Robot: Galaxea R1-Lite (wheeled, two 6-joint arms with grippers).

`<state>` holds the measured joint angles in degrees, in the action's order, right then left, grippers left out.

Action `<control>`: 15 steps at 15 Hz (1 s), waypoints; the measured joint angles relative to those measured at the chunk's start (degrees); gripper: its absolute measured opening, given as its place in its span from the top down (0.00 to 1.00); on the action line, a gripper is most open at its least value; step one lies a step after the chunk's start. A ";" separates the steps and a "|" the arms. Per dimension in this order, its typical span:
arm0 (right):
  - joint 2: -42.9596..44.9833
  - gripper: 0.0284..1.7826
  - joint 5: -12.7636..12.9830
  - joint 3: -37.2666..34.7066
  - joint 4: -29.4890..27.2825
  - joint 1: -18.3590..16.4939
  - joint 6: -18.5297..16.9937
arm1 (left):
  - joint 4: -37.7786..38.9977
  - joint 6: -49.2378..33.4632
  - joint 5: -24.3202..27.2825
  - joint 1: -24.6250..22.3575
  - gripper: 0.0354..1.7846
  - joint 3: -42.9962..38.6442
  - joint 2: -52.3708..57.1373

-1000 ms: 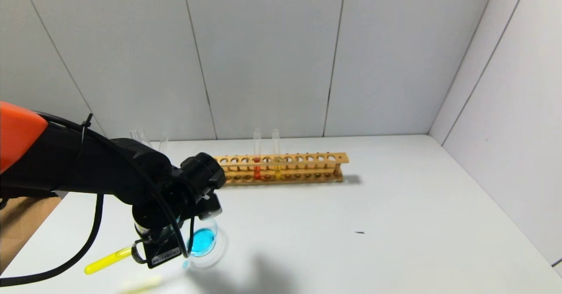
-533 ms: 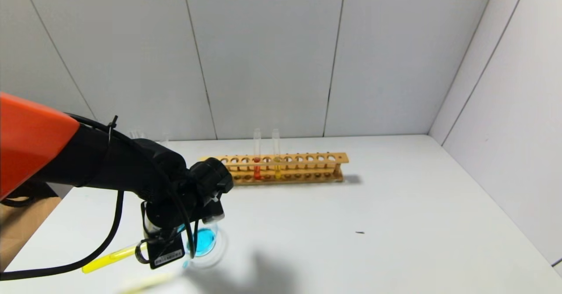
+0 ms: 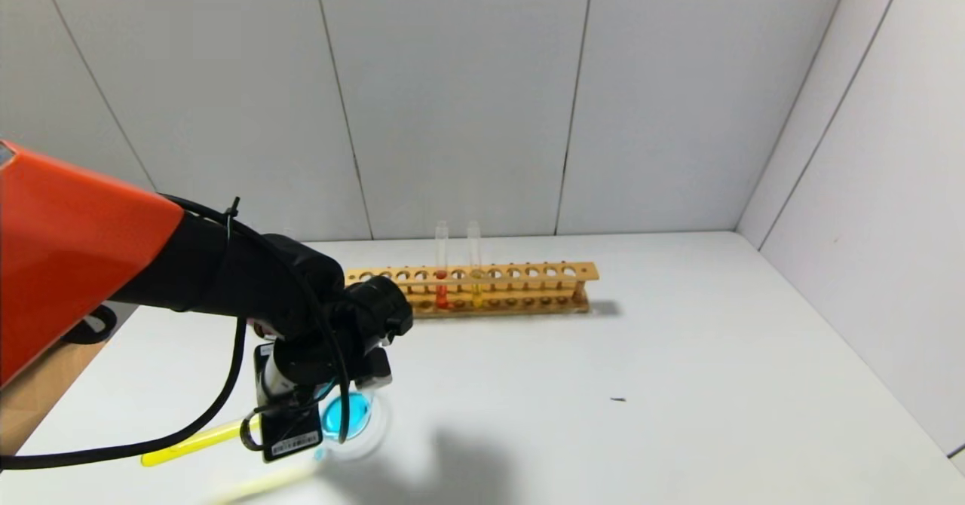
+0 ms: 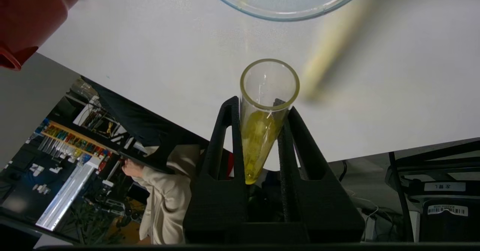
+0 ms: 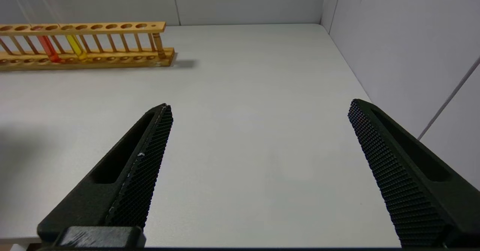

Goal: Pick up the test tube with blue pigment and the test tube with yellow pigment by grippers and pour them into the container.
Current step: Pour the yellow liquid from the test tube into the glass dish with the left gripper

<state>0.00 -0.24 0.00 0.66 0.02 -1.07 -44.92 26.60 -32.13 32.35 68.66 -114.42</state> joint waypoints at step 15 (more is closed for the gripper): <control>0.00 0.04 0.00 0.00 0.00 -0.02 -0.02 | -7.17 -0.11 -1.43 0.94 0.85 6.97 -5.14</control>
<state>0.00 -0.24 0.00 0.66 0.00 -1.10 -52.09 26.49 -33.56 33.29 75.63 -119.57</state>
